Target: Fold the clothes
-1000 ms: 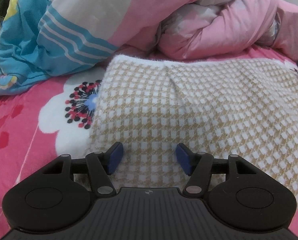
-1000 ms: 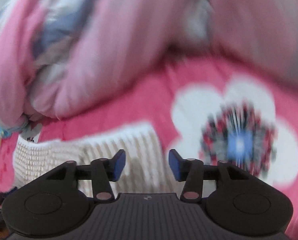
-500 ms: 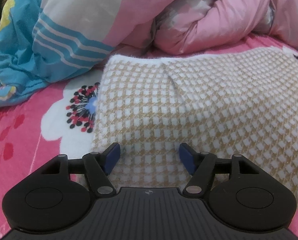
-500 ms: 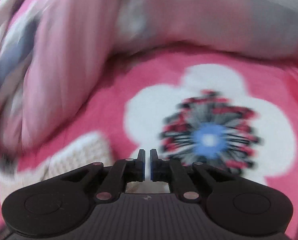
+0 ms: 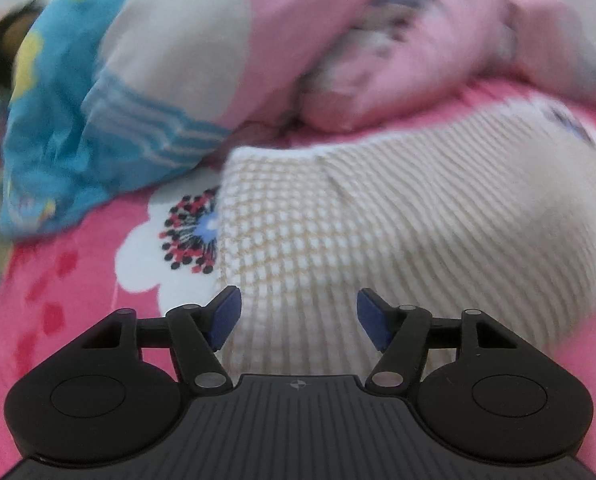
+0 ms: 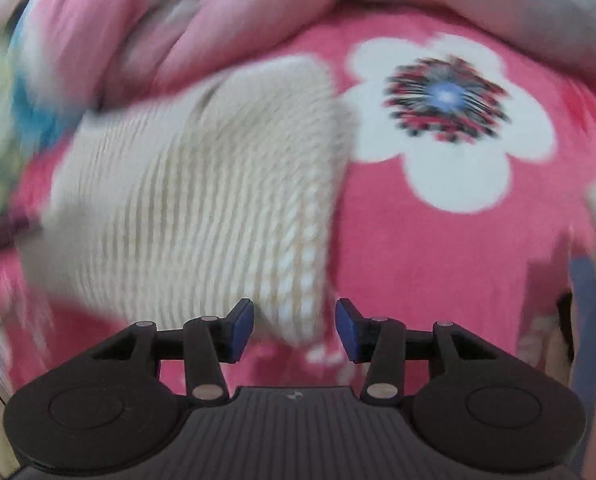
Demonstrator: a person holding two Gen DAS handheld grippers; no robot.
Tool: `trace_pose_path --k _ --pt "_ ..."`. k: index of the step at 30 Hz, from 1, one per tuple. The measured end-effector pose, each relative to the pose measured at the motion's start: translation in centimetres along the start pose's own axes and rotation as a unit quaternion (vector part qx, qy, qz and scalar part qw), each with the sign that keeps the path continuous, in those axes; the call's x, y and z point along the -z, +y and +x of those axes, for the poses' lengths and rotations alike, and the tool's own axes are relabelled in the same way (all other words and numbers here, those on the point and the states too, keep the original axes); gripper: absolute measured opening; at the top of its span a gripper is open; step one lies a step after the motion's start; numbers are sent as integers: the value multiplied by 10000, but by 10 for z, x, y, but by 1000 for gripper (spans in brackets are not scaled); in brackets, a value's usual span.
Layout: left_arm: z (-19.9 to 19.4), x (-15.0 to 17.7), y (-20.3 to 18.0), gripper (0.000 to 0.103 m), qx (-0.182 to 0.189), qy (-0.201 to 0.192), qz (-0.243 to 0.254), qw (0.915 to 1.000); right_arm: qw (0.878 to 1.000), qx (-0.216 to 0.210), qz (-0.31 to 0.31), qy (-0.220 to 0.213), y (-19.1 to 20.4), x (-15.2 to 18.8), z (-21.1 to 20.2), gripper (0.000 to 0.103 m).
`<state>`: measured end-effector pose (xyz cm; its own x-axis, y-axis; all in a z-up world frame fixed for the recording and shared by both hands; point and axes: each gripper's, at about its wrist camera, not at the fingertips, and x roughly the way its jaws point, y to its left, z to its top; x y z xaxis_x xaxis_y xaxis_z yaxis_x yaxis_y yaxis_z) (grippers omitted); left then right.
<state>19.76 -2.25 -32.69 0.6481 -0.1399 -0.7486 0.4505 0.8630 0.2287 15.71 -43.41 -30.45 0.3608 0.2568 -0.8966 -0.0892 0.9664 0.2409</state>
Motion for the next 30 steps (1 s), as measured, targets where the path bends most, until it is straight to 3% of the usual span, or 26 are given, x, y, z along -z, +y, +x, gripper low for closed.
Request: trace_pose_path --k 3,5,9,10,13,17,20,24,25,26,30 --pt "-11 20 -25 64 274 47 1173 9927 9931 227 -1139 181 19 9 14 52" --pt "-10 30 -36 64 378 71 1664 9853 9804 367 -1926 181 28 11 21 50" --pt "4 34 -43 65 397 166 1894 9810 9540 243 -2976 277 37 2 30 13" --pt "8 34 -42 65 409 201 1880 9811 9455 286 -3228 326 38 2 27 11" --pt "16 35 -39 65 460 261 1953 9793 9156 414 -3971 471 42 2 20 9" --pt "20 42 -42 65 536 271 2290 9716 8663 580 -4918 658 47 2 11 8" --pt "25 48 -41 66 587 285 2368 9694 8346 843 -5389 767 45 13 31 9" --pt "14 41 -30 66 667 421 2167 9730 7874 1960 -5700 1294 34 35 57 9" --pt "8 39 -25 66 677 442 2033 9758 7850 2145 -5663 1304 32 36 52 9" --pt "1 37 -20 66 685 458 1868 9789 8005 2164 -5444 1263 33 31 40 9" --pt "-25 33 0 65 796 516 789 9924 8942 1857 -4048 451 57 -5 -23 9"
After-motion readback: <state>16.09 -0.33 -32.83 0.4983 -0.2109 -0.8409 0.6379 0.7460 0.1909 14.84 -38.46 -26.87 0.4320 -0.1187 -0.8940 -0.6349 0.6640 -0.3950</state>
